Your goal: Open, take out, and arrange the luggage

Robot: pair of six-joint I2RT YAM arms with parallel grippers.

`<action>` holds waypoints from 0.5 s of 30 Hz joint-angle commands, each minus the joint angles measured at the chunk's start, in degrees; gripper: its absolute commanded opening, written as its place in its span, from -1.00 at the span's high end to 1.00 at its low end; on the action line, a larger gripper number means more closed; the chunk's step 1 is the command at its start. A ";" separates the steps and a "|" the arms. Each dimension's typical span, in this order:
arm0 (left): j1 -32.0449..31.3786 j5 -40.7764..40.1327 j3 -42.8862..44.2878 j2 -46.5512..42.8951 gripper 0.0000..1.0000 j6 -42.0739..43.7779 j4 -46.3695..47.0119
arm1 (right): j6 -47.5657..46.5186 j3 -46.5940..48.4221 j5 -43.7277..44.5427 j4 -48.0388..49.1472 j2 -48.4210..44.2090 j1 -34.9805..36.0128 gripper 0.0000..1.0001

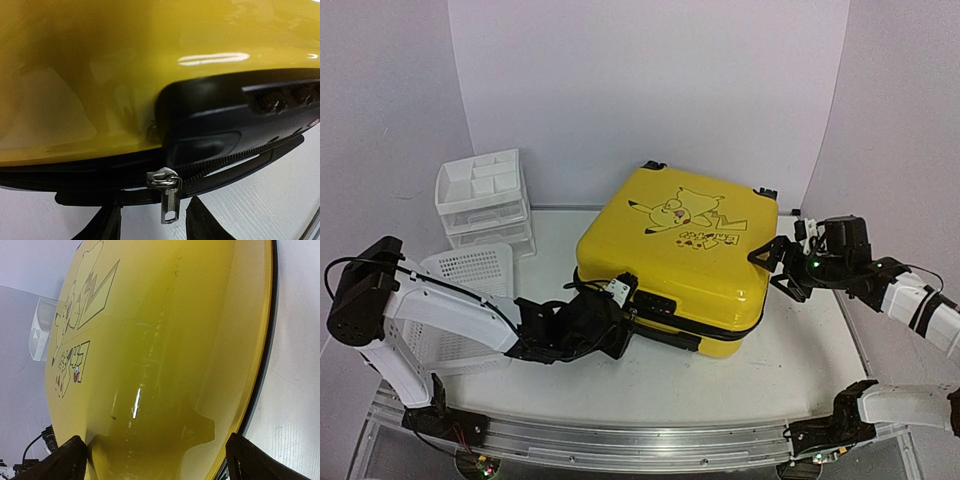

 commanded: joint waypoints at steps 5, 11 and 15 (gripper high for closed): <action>-0.40 -4.64 6.47 2.63 0.19 1.86 -0.92 | -1.86 0.61 -1.15 -5.15 -0.57 0.75 -0.95; -0.45 -6.00 8.75 4.05 0.36 1.88 -3.06 | -1.87 0.30 -0.99 -5.32 -1.16 0.76 -0.95; -0.42 -6.33 9.03 3.54 0.50 1.43 -3.79 | -2.80 0.20 -0.44 -6.48 -1.75 0.71 -0.94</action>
